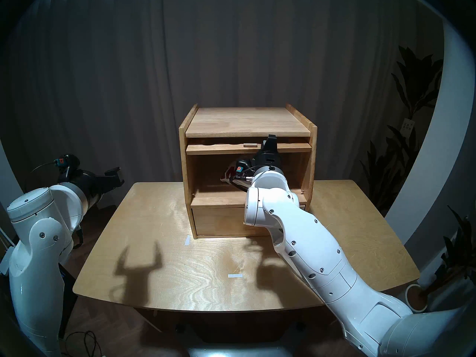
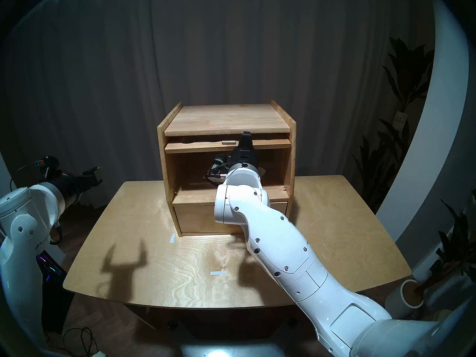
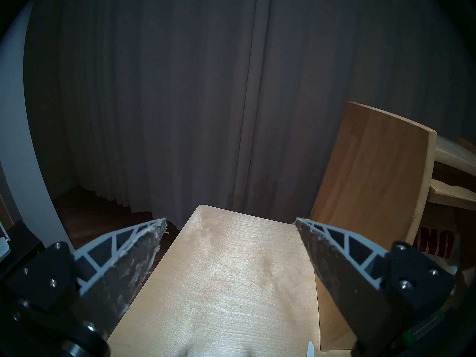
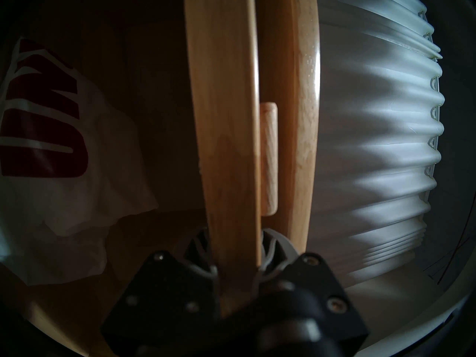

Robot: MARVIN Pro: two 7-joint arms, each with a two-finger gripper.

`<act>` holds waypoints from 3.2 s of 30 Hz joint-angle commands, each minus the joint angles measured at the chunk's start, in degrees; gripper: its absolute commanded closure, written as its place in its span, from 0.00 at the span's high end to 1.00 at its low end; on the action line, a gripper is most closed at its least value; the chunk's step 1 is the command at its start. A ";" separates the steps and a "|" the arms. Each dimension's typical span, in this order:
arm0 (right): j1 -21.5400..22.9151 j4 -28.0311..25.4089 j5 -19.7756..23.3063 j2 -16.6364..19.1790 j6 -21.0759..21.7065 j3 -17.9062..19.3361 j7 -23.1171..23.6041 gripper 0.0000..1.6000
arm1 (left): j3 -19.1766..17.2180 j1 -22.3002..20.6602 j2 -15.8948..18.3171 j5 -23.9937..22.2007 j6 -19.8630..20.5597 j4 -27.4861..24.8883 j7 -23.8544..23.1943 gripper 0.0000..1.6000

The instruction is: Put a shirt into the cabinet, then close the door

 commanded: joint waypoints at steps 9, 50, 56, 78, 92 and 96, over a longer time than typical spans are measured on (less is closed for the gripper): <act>-0.50 -3.32 -2.19 0.09 1.11 -1.34 0.52 0.00 | -0.42 -0.19 -0.06 0.28 -0.32 -0.80 -0.05 1.00; -3.64 -13.29 -10.50 4.81 5.57 -6.54 9.87 0.00 | -0.42 -0.24 -0.19 0.49 -0.25 -0.80 -0.25 1.00; -4.45 -14.89 -11.79 5.36 6.51 -7.65 11.02 0.00 | -0.42 -0.25 -0.20 0.50 -0.24 -0.80 -0.27 1.00; -6.86 -16.65 -17.95 3.91 10.61 -13.49 13.68 0.00 | -0.42 -0.27 -0.21 0.55 -0.23 -0.80 -0.34 1.00; -6.48 -17.20 -21.90 4.18 10.61 -18.02 15.85 0.00 | -0.41 -0.28 -0.20 0.58 -0.22 -0.80 -0.39 1.00; -7.75 -17.67 -24.18 5.50 10.61 -17.25 17.57 0.00 | -0.42 -0.27 -0.22 0.59 -0.22 -0.80 -0.39 1.00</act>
